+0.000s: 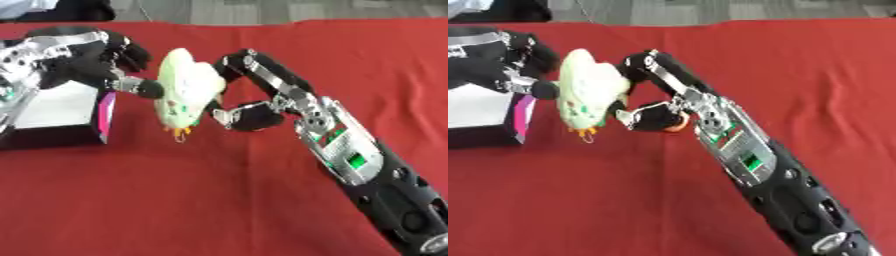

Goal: Pick up the objects with one hand, pass them to the other hand, and then place them into the box on the other side of the table.

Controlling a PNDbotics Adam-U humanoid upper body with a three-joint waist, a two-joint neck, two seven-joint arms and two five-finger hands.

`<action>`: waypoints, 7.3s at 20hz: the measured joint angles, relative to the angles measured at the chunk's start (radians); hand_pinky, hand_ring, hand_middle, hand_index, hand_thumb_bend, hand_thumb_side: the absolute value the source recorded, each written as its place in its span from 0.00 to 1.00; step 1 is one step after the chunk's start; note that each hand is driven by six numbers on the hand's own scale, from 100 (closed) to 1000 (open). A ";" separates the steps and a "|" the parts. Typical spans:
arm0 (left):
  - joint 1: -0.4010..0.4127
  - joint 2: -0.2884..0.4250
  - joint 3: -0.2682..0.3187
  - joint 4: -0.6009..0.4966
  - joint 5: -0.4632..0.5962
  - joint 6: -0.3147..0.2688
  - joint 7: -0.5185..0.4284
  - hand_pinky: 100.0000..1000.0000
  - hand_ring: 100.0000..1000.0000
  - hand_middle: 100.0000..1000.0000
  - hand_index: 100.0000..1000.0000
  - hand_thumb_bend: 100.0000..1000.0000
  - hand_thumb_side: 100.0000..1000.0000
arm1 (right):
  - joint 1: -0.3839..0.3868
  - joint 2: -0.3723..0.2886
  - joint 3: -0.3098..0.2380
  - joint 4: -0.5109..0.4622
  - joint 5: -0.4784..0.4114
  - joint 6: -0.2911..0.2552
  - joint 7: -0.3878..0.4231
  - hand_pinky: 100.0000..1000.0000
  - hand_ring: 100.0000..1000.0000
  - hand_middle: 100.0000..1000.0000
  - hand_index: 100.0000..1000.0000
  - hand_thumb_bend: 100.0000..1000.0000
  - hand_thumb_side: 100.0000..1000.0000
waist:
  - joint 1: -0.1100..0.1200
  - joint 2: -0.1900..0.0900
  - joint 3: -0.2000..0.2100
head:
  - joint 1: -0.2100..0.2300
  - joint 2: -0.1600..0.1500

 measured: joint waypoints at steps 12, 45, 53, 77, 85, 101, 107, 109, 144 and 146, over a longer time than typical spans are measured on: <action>-0.021 -0.023 -0.026 0.000 0.026 -0.036 -0.036 0.75 0.83 0.70 0.76 0.90 0.39 | -0.007 0.016 0.009 -0.002 0.023 -0.005 0.002 0.72 0.58 0.37 0.37 0.13 0.00 | 0.000 0.000 -0.001 | 0.002 0.002; -0.036 -0.058 -0.057 0.062 -0.024 -0.023 -0.024 0.65 0.59 0.33 0.22 0.00 0.00 | -0.007 0.006 0.018 -0.004 -0.027 -0.006 0.033 0.75 0.69 0.56 0.63 0.50 0.03 | 0.000 0.001 -0.009 | 0.013 0.003; -0.013 -0.047 -0.022 0.065 -0.045 -0.015 -0.016 0.64 0.58 0.32 0.21 0.00 0.00 | -0.007 -0.012 0.017 -0.004 -0.036 0.008 0.060 0.77 0.74 0.67 0.72 0.45 0.18 | 0.000 0.001 -0.010 | 0.013 0.004; 0.153 0.083 0.212 0.148 -0.092 -0.026 0.249 0.64 0.58 0.31 0.27 0.00 0.00 | -0.006 -0.056 -0.032 -0.033 -0.067 0.035 0.026 0.78 0.75 0.68 0.72 0.46 0.16 | 0.000 0.001 -0.006 | 0.071 0.004; 0.142 0.084 0.246 0.280 -0.139 -0.053 0.309 0.64 0.58 0.32 0.29 0.00 0.00 | -0.010 -0.066 -0.044 -0.049 -0.077 0.040 0.018 0.78 0.75 0.68 0.72 0.46 0.16 | -0.001 0.001 -0.009 | 0.133 -0.001; 0.021 0.004 0.245 0.595 -0.361 -0.126 0.363 0.70 0.71 0.53 0.61 0.28 0.05 | -0.021 -0.072 -0.051 -0.057 -0.083 0.044 0.014 0.78 0.75 0.67 0.72 0.46 0.16 | -0.011 0.002 -0.025 | 0.167 -0.016; 0.002 -0.015 0.245 0.675 -0.431 -0.150 0.338 0.78 0.84 0.71 0.79 0.70 0.25 | -0.022 -0.072 -0.051 -0.057 -0.083 0.046 0.012 0.78 0.74 0.67 0.72 0.46 0.16 | -0.011 0.004 -0.028 | 0.147 -0.015; 0.002 -0.015 0.245 0.685 -0.456 -0.150 0.332 0.79 0.85 0.72 0.80 0.77 0.26 | -0.022 -0.072 -0.051 -0.057 -0.083 0.046 0.011 0.78 0.74 0.67 0.72 0.46 0.16 | -0.011 0.004 -0.028 | 0.138 -0.015; 0.155 0.034 0.317 0.289 -0.176 -0.111 0.545 0.75 0.84 0.72 0.76 0.58 0.47 | -0.085 -0.560 -0.106 -0.151 -0.281 0.217 0.355 0.85 0.84 0.80 0.82 0.54 0.24 | -0.035 0.004 -0.048 | 0.073 0.004; 0.157 0.039 0.314 0.289 -0.166 -0.110 0.551 0.75 0.84 0.72 0.76 0.58 0.47 | -0.091 -0.603 -0.103 -0.166 -0.296 0.228 0.390 0.85 0.84 0.80 0.82 0.55 0.23 | -0.037 0.004 -0.048 | 0.070 0.004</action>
